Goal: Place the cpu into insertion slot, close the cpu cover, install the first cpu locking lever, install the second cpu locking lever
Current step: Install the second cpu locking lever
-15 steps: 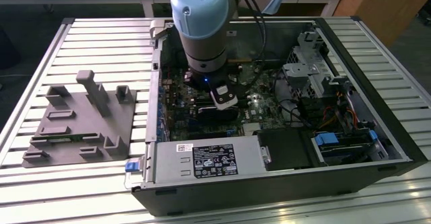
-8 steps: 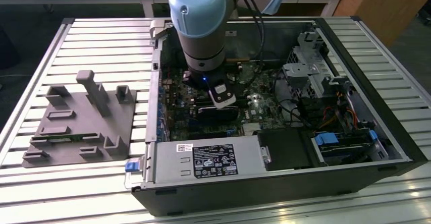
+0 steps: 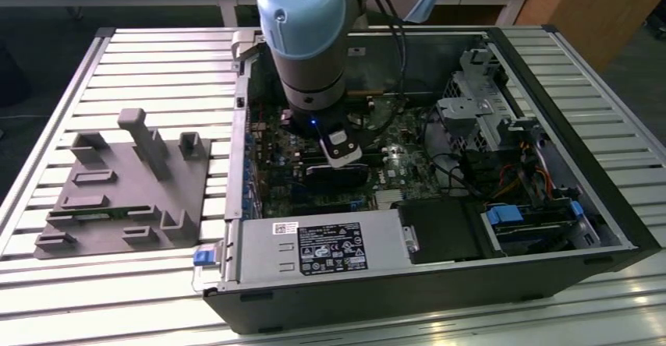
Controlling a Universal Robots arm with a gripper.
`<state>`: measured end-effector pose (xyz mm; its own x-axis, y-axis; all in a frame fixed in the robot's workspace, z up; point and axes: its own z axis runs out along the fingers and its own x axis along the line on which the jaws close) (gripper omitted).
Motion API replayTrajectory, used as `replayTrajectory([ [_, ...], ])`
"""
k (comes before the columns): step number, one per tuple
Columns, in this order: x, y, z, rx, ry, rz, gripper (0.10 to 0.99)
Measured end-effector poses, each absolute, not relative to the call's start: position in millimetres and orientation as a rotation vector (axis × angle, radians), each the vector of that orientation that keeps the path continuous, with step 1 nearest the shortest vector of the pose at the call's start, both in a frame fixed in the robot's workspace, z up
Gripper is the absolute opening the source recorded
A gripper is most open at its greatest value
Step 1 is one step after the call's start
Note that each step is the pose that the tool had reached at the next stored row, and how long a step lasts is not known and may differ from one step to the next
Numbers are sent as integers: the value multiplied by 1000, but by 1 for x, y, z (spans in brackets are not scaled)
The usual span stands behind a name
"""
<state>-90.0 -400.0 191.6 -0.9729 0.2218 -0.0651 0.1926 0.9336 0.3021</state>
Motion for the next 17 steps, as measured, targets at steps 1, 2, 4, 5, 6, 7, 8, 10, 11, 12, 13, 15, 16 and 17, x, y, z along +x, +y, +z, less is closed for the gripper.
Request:
replayTrajectory([
  [1,-91,-400,191,322,2992,453,106],
  [2,-93,-400,191,322,2992,453,106],
  [4,-95,-400,191,322,2992,454,106],
  [5,-97,-400,191,322,2992,454,106],
  [6,-98,-400,190,322,2992,454,106],
  [7,-99,-400,190,322,2992,454,106],
  [8,-100,-399,190,322,2992,454,106],
  [10,-101,-399,189,322,2992,454,106],
  [11,-101,-399,189,321,2992,454,106],
  [12,-101,-399,189,321,2992,454,106],
  [13,-101,-399,188,322,2992,454,106],
  [15,-101,-399,188,322,2992,454,106],
  [16,-101,-399,188,322,2992,454,106],
  [17,-101,-399,189,322,2992,454,106],
])
